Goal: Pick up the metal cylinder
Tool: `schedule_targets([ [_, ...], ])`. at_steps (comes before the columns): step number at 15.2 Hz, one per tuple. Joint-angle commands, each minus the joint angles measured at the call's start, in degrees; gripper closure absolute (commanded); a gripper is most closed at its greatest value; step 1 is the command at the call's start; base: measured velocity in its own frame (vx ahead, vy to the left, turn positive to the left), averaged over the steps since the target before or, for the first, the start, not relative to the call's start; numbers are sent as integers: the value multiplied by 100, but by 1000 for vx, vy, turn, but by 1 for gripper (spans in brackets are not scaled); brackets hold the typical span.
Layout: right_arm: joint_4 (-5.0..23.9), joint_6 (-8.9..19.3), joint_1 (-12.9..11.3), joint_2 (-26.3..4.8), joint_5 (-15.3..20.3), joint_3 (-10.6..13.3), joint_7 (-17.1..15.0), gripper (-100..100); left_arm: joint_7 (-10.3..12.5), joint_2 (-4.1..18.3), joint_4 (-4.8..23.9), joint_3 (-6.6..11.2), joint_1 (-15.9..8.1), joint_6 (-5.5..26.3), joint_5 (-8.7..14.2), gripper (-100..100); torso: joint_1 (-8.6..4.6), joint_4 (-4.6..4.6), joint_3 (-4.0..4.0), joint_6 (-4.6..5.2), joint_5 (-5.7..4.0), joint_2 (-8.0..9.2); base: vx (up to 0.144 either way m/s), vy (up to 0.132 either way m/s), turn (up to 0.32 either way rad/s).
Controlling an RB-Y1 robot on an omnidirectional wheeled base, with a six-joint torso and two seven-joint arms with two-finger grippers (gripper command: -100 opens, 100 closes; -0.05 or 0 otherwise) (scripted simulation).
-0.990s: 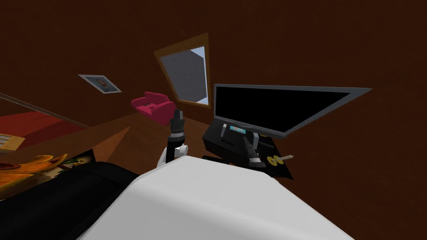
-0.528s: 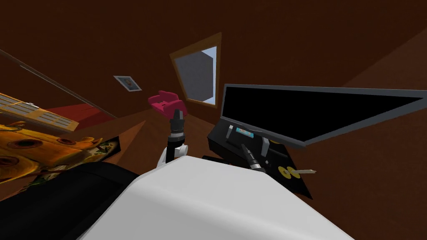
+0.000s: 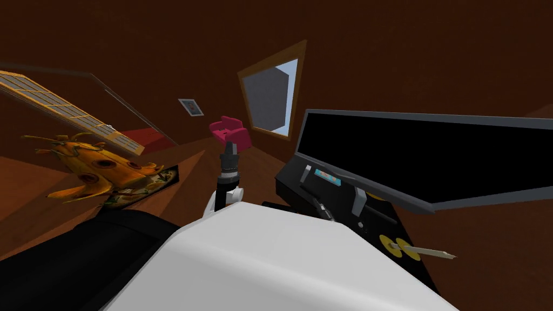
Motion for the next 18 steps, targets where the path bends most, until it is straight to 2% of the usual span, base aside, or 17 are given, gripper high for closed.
schedule_targets([
  [1, 286, 13, 3, -90, -58, 86, 239, -100, 0, 0, 0, 0, 0, 0, 0, 0, 0, 0, 0, 0, 0, 0, 9, 58, 253],
  [2, 298, 13, 3, -90, -58, 86, 239, -100, 0, 0, 0, 0, 0, 0, 0, 0, 0, 0, 0, 0, -1, -1, 15, 46, 141],
  [3, 461, 74, 68, -239, -146, 184, 464, -100, 0, 0, 0, 0, 1, 0, 0, 0, -2, 0, -1, 1, -1, -2, 9, 53, 252],
  [5, 557, 74, 68, -239, -146, 184, 502, -100, 0, 0, 0, 0, 0, 0, 0, 0, -2, 0, -1, -1, -1, -3, 18, 51, 192],
  [6, 746, 135, 130, -382, -236, 283, 702, -100, 0, 0, 0, 0, 1, 0, 0, 0, -2, 0, -2, 1, -2, -5, 29, 68, 224],
  [8, 816, 135, 130, -382, -236, 283, 766, -100, 0, 0, 0, 0, 0, 0, 0, 0, 3, -1, -3, -1, 1, -6, 20, 45, 202],
  [9, 979, 195, 187, -521, -327, 380, 1017, -100, 0, 0, 0, 1, 1, 0, 0, 0, -5, 0, -2, 2, -1, -4, 30, 62, 313],
  [10, 1075, 195, 187, -521, -327, 380, 1029, -100, 0, 0, 0, 0, 0, 0, 0, 0, 0, 0, -3, -3, -1, -7, 34, 60, 350],
  [11, 1297, 256, 241, -654, -418, 478, 1208, -100, 0, 0, 0, 0, 0, 0, 0, 0, -1, -1, -5, -2, 0, -9, 47, 73, 394],
  [13, 1331, 256, 241, -654, -418, 478, 1291, -100, 0, 0, 0, 0, 1, 0, 0, 0, 6, -3, -9, 0, 1, -16, 46, 58, 172],
  [14, 1584, 316, 290, -781, -510, 575, 1496, -100, 0, 0, 0, 1, 1, 0, 0, 0, 1, -2, -7, 3, 1, -12, 33, 38, 287],
  [15, 1584, 316, 290, -781, -510, 575, 1550, -100, 0, 0, 0, 0, 0, 0, 0, 0, -3, -2, -5, -1, 1, -9, 36, 38, 300],
  [16, 1783, 375, 336, -903, -602, 672, 1693, -100, 0, 0, 0, 0, 0, 0, 0, 0, -5, -1, -5, -1, -1, -10, 71, 66, 463],
  [18, 1833, 375, 336, -903, -602, 672, 1806, -100, 0, 0, 0, 0, 1, 0, 0, 0, 4, -4, -13, -2, 1, -24, 69, 59, 229],
])
